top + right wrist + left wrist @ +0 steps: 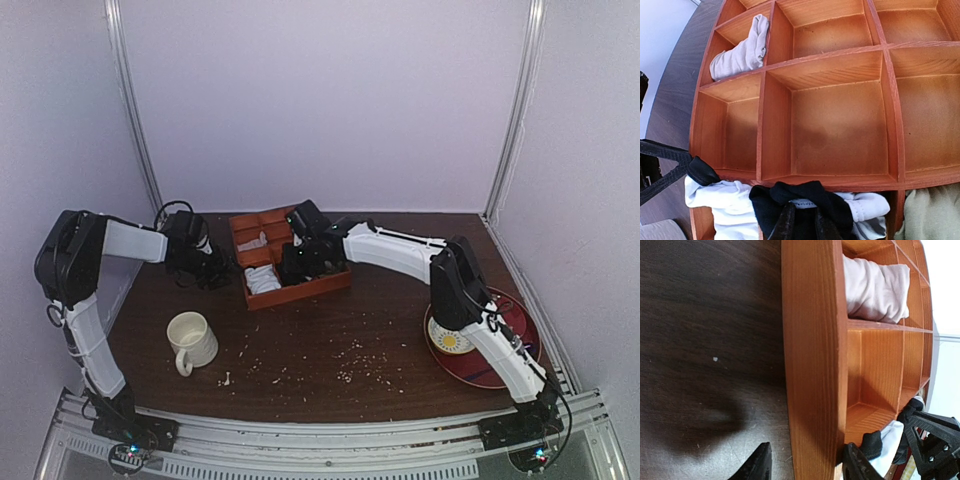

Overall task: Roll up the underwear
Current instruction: Place the underwear in the storage box, then adjust the underwear in the storage box, then reset both arms

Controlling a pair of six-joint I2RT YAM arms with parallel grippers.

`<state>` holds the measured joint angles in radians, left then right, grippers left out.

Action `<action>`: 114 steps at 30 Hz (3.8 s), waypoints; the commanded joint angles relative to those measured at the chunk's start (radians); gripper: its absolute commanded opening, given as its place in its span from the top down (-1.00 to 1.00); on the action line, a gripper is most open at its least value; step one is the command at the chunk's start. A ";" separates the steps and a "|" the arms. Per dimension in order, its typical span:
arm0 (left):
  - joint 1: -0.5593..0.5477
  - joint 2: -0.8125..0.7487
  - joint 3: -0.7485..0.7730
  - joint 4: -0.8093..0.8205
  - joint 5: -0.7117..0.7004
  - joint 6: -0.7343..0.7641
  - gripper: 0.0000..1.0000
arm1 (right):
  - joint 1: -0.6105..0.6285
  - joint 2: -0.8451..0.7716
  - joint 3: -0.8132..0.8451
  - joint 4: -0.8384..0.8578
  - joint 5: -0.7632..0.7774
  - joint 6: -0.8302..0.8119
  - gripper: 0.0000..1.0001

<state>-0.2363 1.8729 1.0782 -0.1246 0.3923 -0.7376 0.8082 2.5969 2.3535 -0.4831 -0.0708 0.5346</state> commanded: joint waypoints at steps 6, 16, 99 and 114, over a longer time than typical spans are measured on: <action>0.010 0.016 0.011 -0.058 -0.042 0.008 -0.25 | 0.010 -0.010 -0.134 -0.021 -0.005 0.004 0.67; 0.015 0.012 0.012 -0.066 -0.048 0.013 -0.25 | -0.029 -0.211 -0.208 0.025 0.059 -0.074 0.36; 0.060 -0.539 0.032 -0.321 -0.044 0.170 -0.44 | -0.214 -0.902 -0.935 0.292 -0.189 -0.051 -1.00; 0.049 -0.656 -0.019 -0.383 -0.029 0.234 -0.95 | -0.218 -1.143 -1.132 0.236 -0.100 -0.050 -1.00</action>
<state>-0.1825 1.2446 1.0706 -0.5030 0.3527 -0.5373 0.5919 1.4929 1.2373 -0.2142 -0.2207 0.4805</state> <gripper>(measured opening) 0.975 0.999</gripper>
